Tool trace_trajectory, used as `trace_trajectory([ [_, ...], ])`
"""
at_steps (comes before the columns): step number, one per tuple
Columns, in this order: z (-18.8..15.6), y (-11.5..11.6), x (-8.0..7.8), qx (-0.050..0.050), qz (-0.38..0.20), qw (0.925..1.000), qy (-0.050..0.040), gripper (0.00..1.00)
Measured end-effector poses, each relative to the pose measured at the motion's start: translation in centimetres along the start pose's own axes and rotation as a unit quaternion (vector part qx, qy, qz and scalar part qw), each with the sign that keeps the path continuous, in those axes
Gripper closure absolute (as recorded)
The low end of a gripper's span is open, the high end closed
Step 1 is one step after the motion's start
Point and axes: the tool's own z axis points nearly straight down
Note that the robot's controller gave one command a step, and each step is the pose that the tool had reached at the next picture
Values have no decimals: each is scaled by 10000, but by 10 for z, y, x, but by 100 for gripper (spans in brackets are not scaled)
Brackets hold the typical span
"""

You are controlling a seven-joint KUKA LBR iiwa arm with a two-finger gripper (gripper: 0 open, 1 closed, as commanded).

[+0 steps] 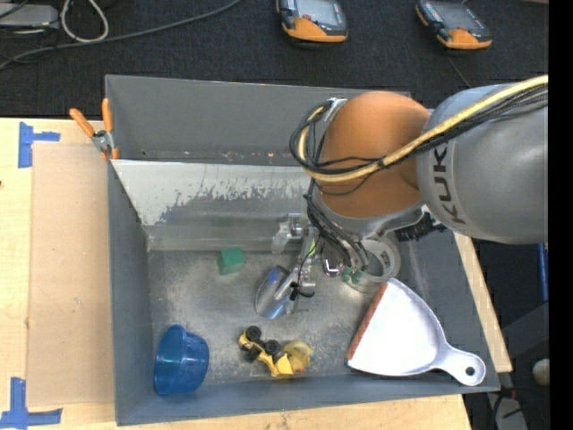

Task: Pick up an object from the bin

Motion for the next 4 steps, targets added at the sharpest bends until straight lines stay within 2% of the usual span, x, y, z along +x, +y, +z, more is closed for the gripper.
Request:
trace_trajectory([
  [1,77,-19,-21,-10,142,9999,-16,0],
  [2,56,-14,-59,-24,638,9979,-60,100],
  [3,56,-14,-59,-24,638,9979,-60,0],
  [4,56,-14,-59,-24,637,9979,-60,0],
])
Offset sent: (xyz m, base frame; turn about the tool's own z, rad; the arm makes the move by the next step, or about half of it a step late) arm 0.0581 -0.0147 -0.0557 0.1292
